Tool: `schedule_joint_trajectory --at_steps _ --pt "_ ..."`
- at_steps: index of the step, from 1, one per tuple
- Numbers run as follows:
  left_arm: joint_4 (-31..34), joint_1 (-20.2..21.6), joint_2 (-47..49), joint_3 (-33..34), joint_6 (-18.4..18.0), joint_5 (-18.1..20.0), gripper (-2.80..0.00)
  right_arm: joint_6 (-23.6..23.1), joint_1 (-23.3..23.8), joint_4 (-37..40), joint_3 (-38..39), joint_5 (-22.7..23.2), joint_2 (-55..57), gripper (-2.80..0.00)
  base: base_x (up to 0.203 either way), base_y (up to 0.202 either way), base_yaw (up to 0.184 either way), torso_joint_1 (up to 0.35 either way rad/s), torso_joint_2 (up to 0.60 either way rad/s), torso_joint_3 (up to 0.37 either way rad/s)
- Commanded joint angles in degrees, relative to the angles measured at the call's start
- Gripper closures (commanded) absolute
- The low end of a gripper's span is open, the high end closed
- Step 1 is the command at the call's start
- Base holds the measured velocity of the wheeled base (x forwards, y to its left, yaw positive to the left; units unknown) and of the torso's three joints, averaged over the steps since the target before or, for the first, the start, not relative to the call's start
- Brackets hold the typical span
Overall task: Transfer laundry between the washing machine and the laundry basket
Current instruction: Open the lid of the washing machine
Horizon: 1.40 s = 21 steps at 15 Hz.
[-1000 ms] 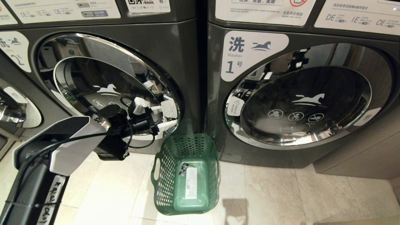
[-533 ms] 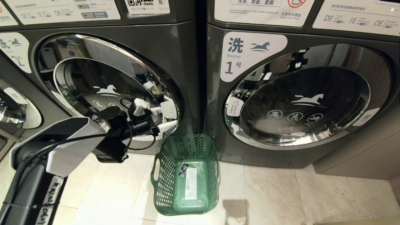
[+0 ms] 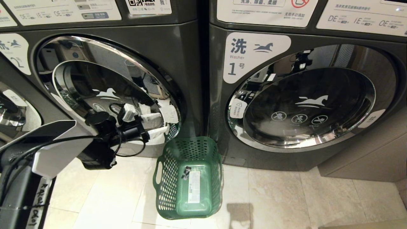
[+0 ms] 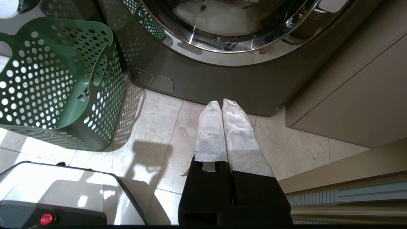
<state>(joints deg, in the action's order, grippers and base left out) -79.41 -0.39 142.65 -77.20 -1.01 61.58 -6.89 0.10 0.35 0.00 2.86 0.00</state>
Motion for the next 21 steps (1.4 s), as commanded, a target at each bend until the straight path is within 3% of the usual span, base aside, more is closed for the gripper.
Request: schedule_joint_trajectory --at_steps 1,6,9,13,16,19,21 --pt "-0.67 1.09 -0.33 1.08 -0.77 0.18 -2.80 -0.06 -0.01 0.00 0.00 0.04 0.00 0.00 0.000 0.000 0.000 0.000 0.00 0.000" --pt "-3.64 1.62 -4.22 5.91 -1.09 -1.70 -2.80 -0.06 -0.01 0.00 0.00 0.04 0.08 0.00 0.000 0.000 0.000 0.000 0.00 0.000" --pt "-4.23 2.80 -12.24 18.31 -0.96 -2.71 -2.80 -0.06 -0.01 0.00 0.00 0.04 0.00 0.00 0.000 0.000 0.000 0.000 0.00 0.000" --pt "-4.35 4.52 -31.27 37.00 0.90 -7.47 -2.80 -0.06 -0.01 0.00 0.00 0.04 0.00 0.00 0.000 0.000 0.000 0.000 0.00 0.000" --pt "-3.92 7.44 -46.50 44.39 5.01 -13.53 -2.80 -0.06 -0.01 0.00 0.00 0.04 0.00 0.00 0.000 0.000 0.000 0.000 0.00 0.000" --pt "-3.47 12.62 -59.15 46.43 12.23 -22.78 -2.80 -0.06 -0.01 0.00 0.00 0.04 0.05 0.00 0.000 0.000 0.000 0.000 0.00 0.000" --pt "-3.12 16.30 -64.86 47.25 17.11 -26.32 -2.80 -0.06 -0.01 0.00 0.00 0.04 0.01 0.00 0.000 0.000 0.000 0.000 0.00 0.000"
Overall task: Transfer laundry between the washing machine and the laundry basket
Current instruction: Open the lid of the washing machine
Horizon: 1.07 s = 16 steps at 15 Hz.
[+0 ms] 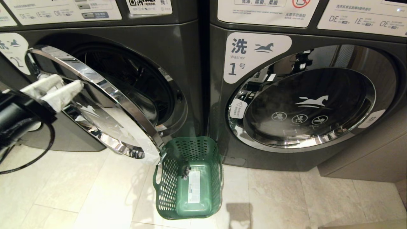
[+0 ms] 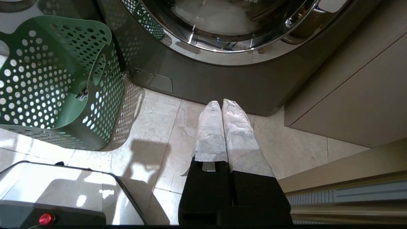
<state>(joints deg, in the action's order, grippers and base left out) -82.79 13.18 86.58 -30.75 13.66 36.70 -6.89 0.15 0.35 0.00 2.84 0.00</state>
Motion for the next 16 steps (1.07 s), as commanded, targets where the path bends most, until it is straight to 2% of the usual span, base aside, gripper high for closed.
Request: schedule_joint_trajectory --at_steps 1,5,9,12,13,14,16 --pt "0.91 4.01 -10.35 1.01 3.53 -2.10 -2.80 -0.06 -0.06 0.00 0.00 0.06 0.00 0.00 0.000 0.000 0.000 0.000 0.00 0.000" --pt "1.49 5.79 -10.99 0.96 4.01 -2.51 -2.80 -0.06 -0.06 0.00 0.00 0.06 0.00 0.00 0.000 0.000 0.000 0.000 0.00 0.000" --pt "1.78 5.81 -12.16 1.34 3.92 -2.68 -2.80 -0.06 -0.06 0.00 0.00 0.06 0.00 0.00 0.000 0.000 0.000 0.000 0.00 0.000" --pt "4.73 5.72 -13.59 1.28 3.83 -3.83 -2.80 -0.06 -0.06 0.00 0.00 0.06 0.00 0.00 0.000 0.000 0.000 0.000 0.00 0.000" --pt "6.15 5.72 -14.71 1.11 3.83 -3.94 -0.73 -0.06 -0.06 0.00 0.00 0.06 0.03 0.00 0.000 0.000 0.000 0.000 0.00 0.000" --pt "7.28 5.78 -15.92 0.81 3.83 -3.99 0.00 -0.06 -0.06 0.00 0.00 0.06 0.00 0.00 0.000 0.000 0.000 0.000 0.00 0.000" --pt "13.04 5.85 -18.50 -1.61 3.80 -4.27 0.00 -0.06 -0.06 0.00 0.00 0.06 0.00 0.00 0.000 0.000 0.000 0.000 0.00 0.000"
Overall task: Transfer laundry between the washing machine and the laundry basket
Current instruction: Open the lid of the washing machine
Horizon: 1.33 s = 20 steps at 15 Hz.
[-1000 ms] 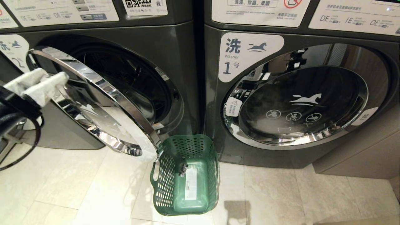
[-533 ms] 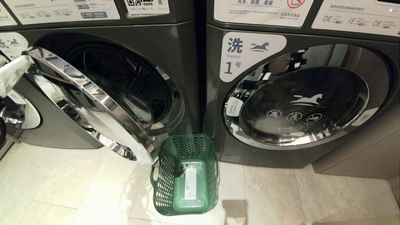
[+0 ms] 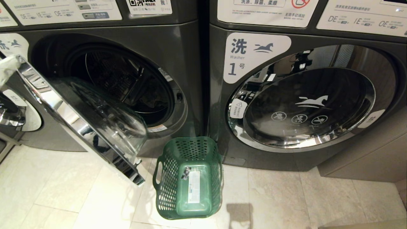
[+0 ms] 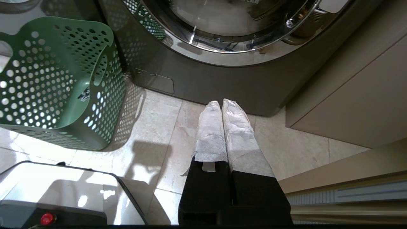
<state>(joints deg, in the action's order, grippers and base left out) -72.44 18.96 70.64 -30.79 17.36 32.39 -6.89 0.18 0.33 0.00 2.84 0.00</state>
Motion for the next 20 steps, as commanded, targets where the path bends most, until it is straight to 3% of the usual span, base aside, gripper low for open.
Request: schedule_joint_trajectory --at_steps 1,5,7,10,12,13,16,20 --pt "7.15 0.08 -3.67 -3.74 0.00 -0.81 0.00 -0.06 -0.09 0.02 0.00 0.06 0.02 0.00 0.000 0.000 0.000 0.000 0.00 0.000" --pt "32.07 -1.59 -8.31 -14.69 -2.36 -5.29 0.00 -0.06 -0.09 0.02 0.00 0.06 0.02 0.00 0.000 0.000 0.000 0.000 0.00 0.000" --pt "40.01 -6.27 -9.20 -17.38 -8.84 -12.64 0.00 -0.06 -0.09 0.02 0.00 0.06 0.00 0.00 0.000 0.000 0.000 0.000 0.00 0.000" --pt "57.04 -12.69 -11.64 -18.34 -14.80 -33.21 0.00 -0.06 -0.09 0.02 0.00 0.06 0.01 0.00 0.000 0.000 0.000 0.000 0.00 0.000" --pt "65.57 -19.53 -12.86 -17.82 -16.34 -38.04 0.00 -0.06 -0.09 0.02 0.00 0.06 0.00 0.00 0.000 0.000 0.000 0.000 0.00 0.000" --pt "67.09 -21.41 -12.86 -17.56 -16.99 -39.49 0.00 -0.06 -0.09 0.02 0.00 0.06 0.06 0.00 0.000 0.000 0.000 0.000 0.00 0.000" --pt "67.35 -22.03 -12.88 -16.83 -18.64 -47.05 0.00 -0.06 -0.09 0.02 0.00 0.06 0.00 0.00 0.000 0.000 0.000 0.000 0.00 0.000" --pt "67.13 -22.65 -13.51 -13.82 -19.99 -49.63 0.00 -0.06 -0.09 0.02 0.00 0.06 0.01 0.00 0.000 0.000 0.000 0.000 0.00 0.000"
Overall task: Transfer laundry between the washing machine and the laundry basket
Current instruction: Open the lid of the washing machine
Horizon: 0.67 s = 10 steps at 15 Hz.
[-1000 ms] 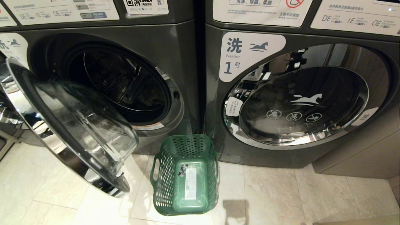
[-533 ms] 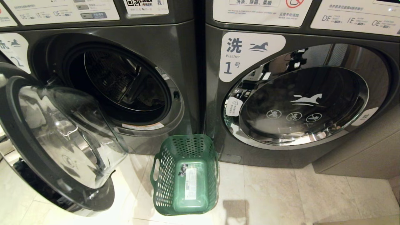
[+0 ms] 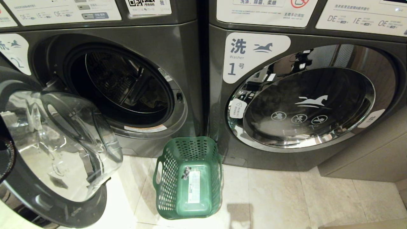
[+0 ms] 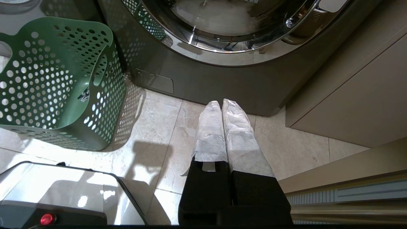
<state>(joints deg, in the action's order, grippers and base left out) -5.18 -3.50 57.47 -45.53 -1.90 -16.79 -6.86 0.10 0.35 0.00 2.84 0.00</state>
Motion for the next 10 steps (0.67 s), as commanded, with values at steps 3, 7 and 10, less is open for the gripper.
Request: schedule_joint_trajectory --at_steps 3,7,10 --pt "-1.08 -0.20 -1.17 4.43 -4.61 -1.45 0.00 -0.08 -0.01 0.00 0.00 0.06 0.07 0.00 0.000 0.000 0.000 0.000 0.00 0.000" --pt "-1.32 -0.88 -0.35 5.50 -4.83 -0.46 0.00 -0.08 -0.01 0.00 0.00 0.06 0.00 0.00 0.000 0.000 0.000 0.000 0.00 0.000" --pt "-1.41 -0.19 1.23 6.24 -7.02 -1.40 0.00 -0.08 -0.01 0.00 0.00 0.06 0.00 0.00 0.000 0.000 0.000 0.000 0.00 0.000"
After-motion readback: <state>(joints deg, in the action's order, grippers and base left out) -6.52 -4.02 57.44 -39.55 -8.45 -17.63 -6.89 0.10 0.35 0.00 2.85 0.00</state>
